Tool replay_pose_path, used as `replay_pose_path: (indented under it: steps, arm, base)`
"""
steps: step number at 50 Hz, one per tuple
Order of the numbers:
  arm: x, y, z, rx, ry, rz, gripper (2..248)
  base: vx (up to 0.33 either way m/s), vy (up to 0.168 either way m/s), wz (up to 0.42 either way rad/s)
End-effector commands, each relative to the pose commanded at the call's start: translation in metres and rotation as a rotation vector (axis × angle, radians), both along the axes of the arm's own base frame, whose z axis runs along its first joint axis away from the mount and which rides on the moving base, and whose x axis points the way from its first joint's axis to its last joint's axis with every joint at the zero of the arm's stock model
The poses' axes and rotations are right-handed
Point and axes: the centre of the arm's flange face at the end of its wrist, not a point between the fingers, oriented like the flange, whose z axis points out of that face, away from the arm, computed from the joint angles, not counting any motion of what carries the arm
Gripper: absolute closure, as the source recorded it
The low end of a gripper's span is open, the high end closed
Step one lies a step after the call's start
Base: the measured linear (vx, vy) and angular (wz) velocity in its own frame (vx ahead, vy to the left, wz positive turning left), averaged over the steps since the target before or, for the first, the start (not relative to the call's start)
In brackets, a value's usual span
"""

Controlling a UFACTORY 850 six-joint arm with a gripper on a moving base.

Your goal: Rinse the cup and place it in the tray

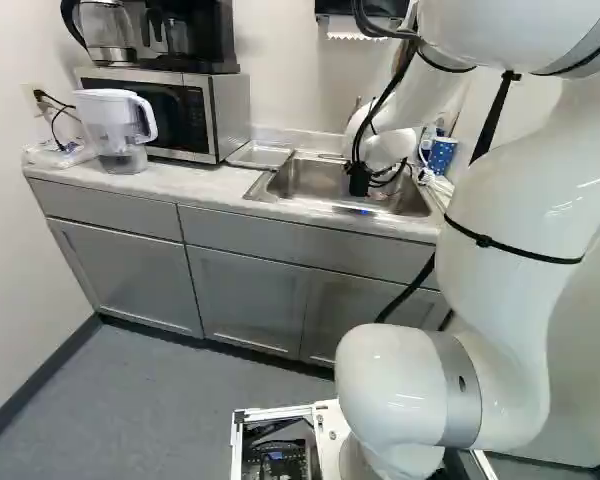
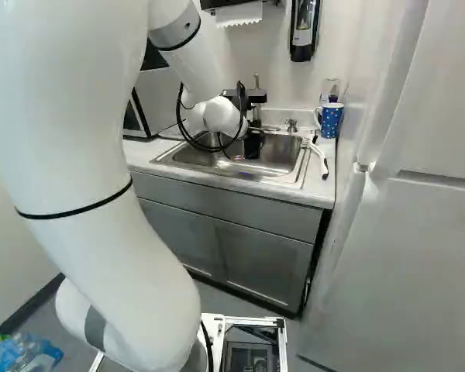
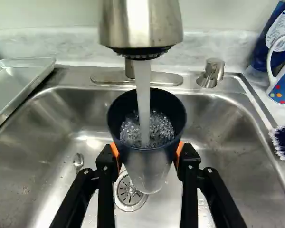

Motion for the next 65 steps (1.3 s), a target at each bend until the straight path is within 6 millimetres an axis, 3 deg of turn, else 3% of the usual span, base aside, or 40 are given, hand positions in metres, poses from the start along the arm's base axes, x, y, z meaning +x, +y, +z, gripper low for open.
replay_pose_path:
  steps: [65]
  arm:
    - [0.0000,0.0000,0.0000,0.000,0.000,0.000,126]
  base:
    - [0.000,0.000,0.000]
